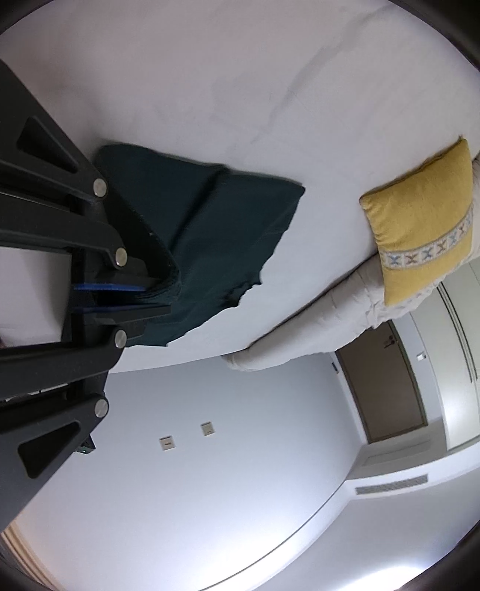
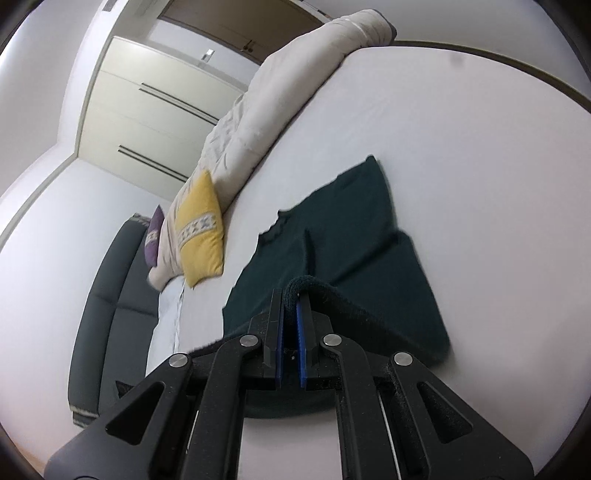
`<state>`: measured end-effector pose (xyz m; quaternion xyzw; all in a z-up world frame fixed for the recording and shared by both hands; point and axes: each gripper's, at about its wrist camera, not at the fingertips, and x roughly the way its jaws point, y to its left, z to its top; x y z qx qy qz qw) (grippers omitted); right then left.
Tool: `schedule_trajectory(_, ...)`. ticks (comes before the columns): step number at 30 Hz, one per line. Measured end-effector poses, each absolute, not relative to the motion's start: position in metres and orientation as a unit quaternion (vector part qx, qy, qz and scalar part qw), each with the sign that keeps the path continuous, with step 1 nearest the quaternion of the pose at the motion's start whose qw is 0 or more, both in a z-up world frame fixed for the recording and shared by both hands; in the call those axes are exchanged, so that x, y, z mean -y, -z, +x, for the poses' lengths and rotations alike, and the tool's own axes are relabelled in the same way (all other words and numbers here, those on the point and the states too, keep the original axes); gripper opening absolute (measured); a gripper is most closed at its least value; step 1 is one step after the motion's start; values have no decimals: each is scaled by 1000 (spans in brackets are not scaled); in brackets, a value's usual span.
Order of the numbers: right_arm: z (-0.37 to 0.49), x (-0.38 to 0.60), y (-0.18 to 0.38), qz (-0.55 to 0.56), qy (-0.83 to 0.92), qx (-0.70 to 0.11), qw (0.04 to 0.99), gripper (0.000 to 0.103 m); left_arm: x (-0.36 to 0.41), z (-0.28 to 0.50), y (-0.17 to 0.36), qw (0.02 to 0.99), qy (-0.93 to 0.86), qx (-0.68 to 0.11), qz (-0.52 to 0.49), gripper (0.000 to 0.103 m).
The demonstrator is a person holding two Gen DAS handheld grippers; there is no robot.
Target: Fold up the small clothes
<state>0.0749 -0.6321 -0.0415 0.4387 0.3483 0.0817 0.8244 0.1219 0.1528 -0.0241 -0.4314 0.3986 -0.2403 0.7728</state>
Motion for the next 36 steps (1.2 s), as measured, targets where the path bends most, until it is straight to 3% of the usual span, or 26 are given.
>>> schedule_trajectory(15, 249, 650, 87, 426, -5, -363, 829, 4, -137, 257, 68, 771, 199, -427, -428, 5)
schedule_trajectory(36, 351, 677, 169, 439, 84, -385, 807, 4, -119, 363, 145, 766, 113, -473, -420, 6)
